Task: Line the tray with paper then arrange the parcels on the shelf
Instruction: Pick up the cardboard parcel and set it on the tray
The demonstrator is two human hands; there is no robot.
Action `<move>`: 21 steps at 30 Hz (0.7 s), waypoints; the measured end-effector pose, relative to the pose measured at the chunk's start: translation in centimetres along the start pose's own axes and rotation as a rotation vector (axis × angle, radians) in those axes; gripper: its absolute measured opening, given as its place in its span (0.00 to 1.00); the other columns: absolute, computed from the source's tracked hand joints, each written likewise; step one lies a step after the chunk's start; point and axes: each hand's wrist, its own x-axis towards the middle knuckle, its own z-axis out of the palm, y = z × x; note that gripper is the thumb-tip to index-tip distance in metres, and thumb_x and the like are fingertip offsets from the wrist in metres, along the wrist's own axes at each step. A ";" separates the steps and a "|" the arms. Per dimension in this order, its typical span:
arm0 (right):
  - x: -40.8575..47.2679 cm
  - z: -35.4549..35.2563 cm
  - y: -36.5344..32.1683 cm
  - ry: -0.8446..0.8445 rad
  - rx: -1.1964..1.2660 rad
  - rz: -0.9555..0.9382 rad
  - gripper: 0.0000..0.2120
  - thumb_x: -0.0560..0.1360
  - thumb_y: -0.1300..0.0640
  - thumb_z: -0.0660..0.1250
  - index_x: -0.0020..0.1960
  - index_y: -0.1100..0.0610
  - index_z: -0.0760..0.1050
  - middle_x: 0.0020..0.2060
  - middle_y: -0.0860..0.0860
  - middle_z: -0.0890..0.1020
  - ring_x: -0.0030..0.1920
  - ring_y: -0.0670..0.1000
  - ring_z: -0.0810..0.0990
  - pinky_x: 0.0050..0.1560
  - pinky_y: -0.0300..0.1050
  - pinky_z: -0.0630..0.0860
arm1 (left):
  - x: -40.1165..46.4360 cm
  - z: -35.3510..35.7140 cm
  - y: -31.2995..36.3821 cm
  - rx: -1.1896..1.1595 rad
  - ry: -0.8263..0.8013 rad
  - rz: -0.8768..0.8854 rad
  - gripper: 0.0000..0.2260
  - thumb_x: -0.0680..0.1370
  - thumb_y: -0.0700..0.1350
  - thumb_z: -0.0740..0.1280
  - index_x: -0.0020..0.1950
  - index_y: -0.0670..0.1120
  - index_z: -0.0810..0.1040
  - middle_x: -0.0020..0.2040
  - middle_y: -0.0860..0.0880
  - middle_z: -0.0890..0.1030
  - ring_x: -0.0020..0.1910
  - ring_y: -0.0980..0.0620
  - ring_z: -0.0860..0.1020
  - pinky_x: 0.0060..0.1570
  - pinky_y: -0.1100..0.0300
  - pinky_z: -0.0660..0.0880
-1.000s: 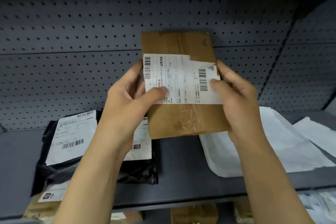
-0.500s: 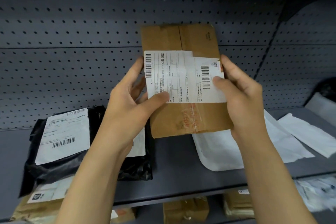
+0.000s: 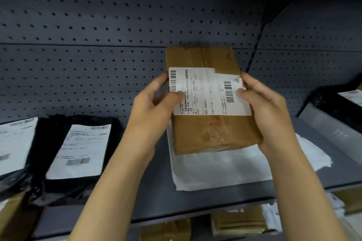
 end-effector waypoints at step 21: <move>8.0 -9.0 12.0 -0.215 -0.141 0.255 0.22 0.80 0.57 0.66 0.73 0.45 0.72 0.67 0.46 0.77 0.61 0.45 0.78 0.63 0.45 0.75 | 1.8 13.3 -9.4 0.298 0.192 -0.331 0.14 0.80 0.40 0.66 0.60 0.57 0.79 0.47 0.63 0.83 0.47 0.59 0.83 0.53 0.56 0.81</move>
